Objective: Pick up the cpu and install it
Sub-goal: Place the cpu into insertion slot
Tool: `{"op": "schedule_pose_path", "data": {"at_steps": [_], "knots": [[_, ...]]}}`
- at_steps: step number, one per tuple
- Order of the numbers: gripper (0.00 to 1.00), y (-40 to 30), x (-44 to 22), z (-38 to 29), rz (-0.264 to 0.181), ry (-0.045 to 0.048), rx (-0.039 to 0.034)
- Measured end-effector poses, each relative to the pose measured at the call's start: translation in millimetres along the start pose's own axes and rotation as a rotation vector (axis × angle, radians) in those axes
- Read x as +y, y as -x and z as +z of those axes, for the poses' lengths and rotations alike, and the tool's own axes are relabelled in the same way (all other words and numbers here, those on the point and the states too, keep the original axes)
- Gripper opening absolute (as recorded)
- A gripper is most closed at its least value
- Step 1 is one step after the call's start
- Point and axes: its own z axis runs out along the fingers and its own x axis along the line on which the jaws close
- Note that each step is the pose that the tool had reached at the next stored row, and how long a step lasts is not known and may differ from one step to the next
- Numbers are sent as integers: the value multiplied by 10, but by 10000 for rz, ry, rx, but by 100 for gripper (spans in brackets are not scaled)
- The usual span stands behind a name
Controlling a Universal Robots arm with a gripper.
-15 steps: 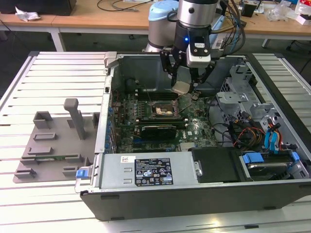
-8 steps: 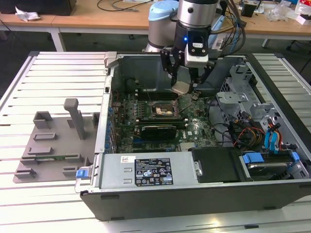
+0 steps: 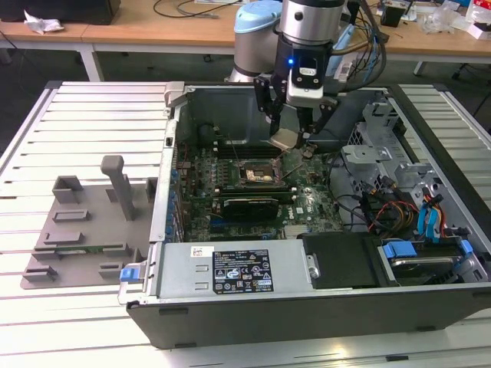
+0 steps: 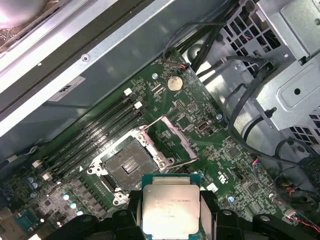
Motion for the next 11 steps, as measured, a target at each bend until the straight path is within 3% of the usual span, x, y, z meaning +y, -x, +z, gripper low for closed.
{"op": "schedule_pose_path", "data": {"at_steps": [11], "knots": [[55,0,0,13,703,-36,25]]}}
